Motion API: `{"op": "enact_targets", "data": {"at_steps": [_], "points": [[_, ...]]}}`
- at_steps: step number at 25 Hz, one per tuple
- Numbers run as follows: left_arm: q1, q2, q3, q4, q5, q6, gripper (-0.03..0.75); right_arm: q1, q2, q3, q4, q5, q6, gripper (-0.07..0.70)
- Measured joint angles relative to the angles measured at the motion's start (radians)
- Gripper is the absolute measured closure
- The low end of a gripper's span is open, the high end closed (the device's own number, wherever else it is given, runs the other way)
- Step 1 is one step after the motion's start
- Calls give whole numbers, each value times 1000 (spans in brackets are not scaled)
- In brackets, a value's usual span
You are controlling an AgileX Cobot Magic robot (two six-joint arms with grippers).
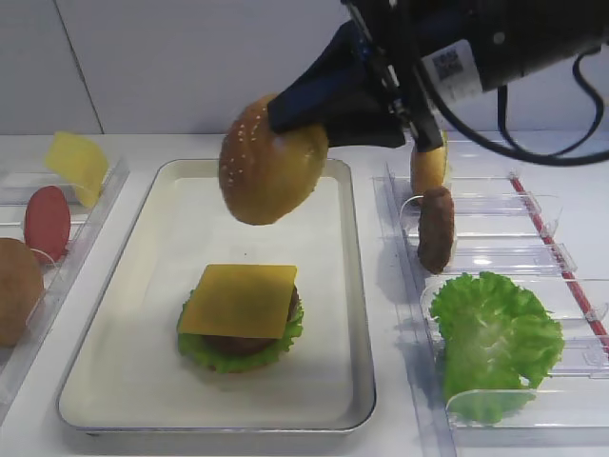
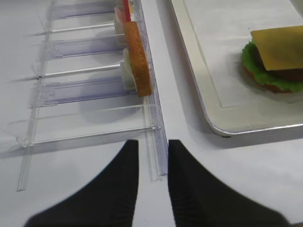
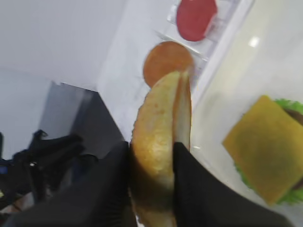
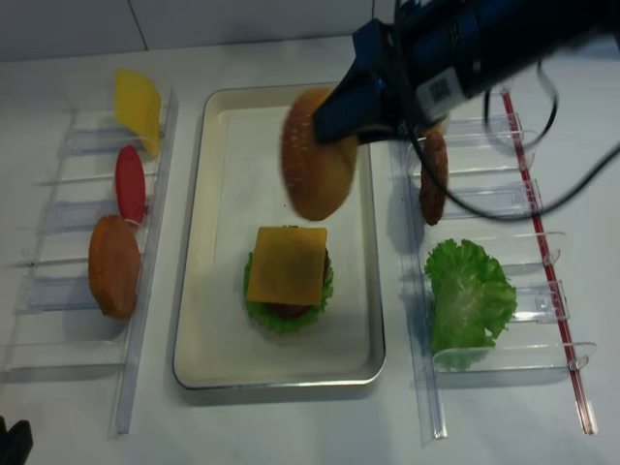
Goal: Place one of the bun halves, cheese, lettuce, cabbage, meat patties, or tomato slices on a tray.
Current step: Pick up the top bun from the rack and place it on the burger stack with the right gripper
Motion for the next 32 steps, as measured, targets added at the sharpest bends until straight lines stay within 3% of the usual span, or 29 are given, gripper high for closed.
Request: {"op": "enact_targets", "data": {"at_steps": [4,9,13,24,32], "points": [[0,0,0,0,0,0,547,9,0,156,209,-12,-157,409],[0,0,0,0,0,0,547,73,0,269,275,-110,-246,409],[0,0,0,0,0,0,547,135,50,275,331,-178,-273,409],[0,0,0,0,0,0,547,149,216,275,466,-187,-336,411],[0,0,0,0,0,0,547,149,227,275,472,-225,-352,411]]}}
